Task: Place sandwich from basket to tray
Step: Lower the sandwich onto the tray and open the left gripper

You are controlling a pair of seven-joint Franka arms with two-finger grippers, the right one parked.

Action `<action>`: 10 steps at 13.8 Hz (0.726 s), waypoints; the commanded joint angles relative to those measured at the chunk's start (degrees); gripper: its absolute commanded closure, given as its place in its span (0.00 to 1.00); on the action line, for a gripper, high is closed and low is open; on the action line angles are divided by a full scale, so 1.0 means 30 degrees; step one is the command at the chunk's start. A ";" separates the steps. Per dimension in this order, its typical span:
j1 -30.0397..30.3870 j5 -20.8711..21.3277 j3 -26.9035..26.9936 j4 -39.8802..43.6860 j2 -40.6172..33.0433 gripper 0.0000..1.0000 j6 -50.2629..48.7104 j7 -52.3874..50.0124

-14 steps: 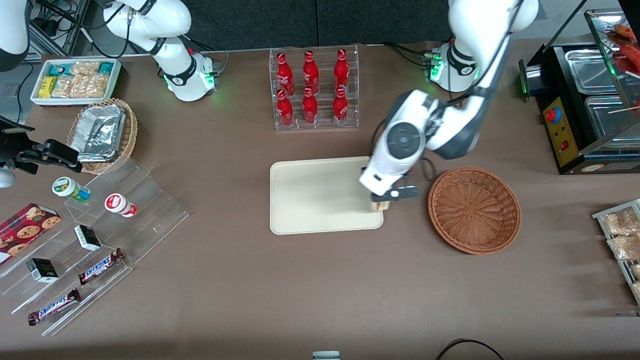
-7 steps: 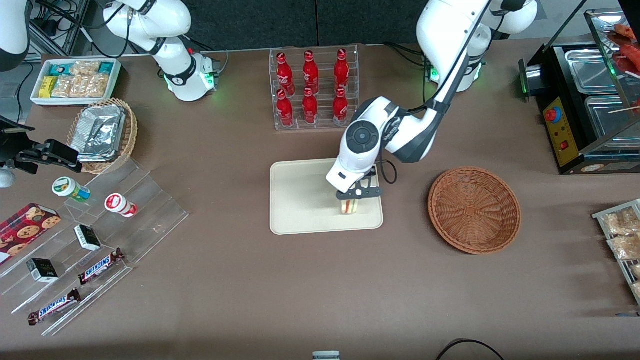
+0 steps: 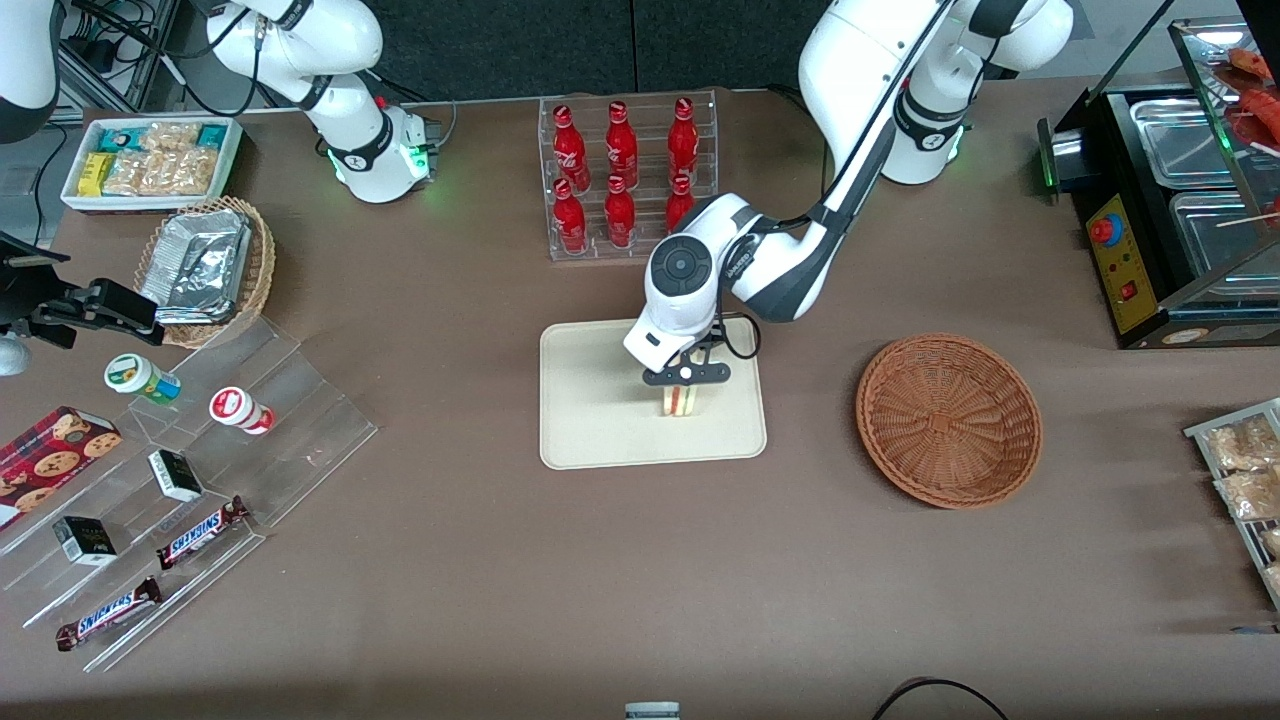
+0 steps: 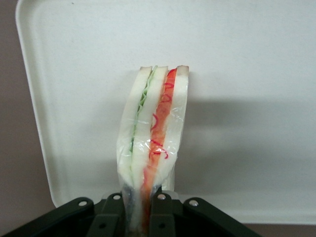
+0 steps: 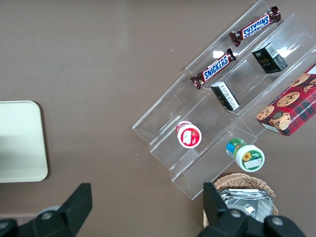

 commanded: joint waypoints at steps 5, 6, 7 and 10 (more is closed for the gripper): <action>-0.0260 0.0609 0.0232 0.0701 0.0633 1.00 -0.0035 -0.1056; -0.0231 0.0609 0.0232 0.0817 0.0721 0.75 -0.0006 -0.0970; -0.0230 0.0609 0.0232 0.1080 0.0867 0.40 -0.0035 -0.0853; -0.0230 0.0609 0.0232 0.1141 0.0985 0.00 -0.0035 -0.0969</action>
